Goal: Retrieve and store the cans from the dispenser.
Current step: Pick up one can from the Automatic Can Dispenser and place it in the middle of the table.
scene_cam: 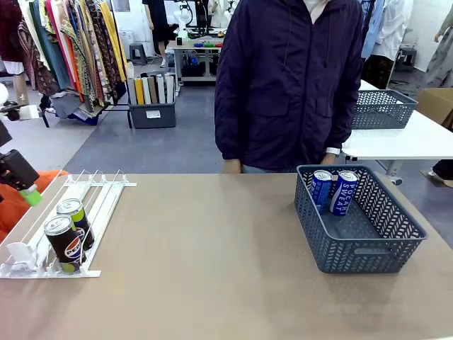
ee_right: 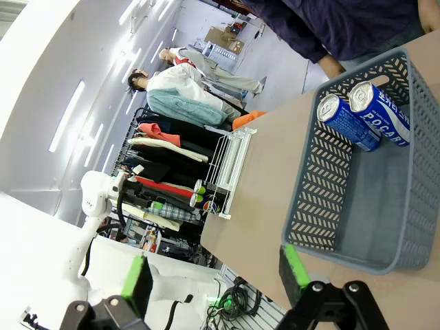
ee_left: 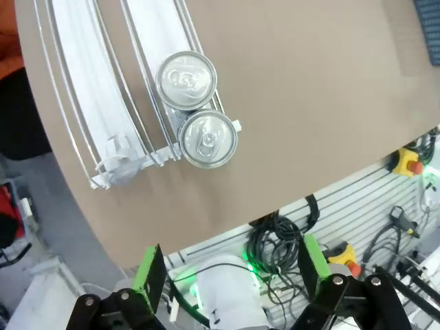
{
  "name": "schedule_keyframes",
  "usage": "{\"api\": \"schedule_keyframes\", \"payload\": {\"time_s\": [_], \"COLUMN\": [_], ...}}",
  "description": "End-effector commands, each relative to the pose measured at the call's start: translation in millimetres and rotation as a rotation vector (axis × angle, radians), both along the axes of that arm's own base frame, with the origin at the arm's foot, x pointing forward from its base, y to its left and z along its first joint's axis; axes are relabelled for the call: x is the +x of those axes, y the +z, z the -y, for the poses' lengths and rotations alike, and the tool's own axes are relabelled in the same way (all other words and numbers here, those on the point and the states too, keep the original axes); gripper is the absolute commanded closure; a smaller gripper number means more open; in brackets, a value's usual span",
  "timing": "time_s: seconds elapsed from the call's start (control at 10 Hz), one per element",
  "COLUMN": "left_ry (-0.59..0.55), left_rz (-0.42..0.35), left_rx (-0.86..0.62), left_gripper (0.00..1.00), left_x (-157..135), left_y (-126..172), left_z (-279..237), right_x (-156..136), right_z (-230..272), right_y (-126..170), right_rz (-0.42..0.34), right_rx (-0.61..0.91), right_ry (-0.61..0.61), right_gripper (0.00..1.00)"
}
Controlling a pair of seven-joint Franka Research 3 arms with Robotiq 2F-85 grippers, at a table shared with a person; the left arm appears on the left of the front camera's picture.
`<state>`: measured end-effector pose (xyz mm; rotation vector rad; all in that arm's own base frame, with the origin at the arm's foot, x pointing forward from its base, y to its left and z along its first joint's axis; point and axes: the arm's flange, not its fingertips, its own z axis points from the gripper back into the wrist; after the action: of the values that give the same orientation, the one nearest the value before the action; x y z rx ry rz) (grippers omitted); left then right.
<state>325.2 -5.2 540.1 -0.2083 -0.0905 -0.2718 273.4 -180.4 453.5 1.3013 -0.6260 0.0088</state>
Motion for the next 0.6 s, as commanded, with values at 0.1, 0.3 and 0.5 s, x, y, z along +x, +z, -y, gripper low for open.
{"api": "schedule_keyframes", "payload": {"time_s": [0.1,0.3,0.5], "left_ry": [0.093,0.142,0.196], "left_rz": [0.022,0.028,0.012], "left_rx": [0.023,0.013,0.049], "left_gripper": [0.00,0.00,0.00], "left_x": [14,28,39], "left_y": [-21,-49,-73], "left_z": [11,21,30], "right_x": [3,3,3], "right_z": [0,0,0], "right_y": [3,3,3], "right_rz": [0.033,0.033,0.033], "right_rx": [0.018,0.018,0.018], "right_ry": [-0.009,-0.009,-0.009], "right_gripper": [0.00,0.00,0.00]}}
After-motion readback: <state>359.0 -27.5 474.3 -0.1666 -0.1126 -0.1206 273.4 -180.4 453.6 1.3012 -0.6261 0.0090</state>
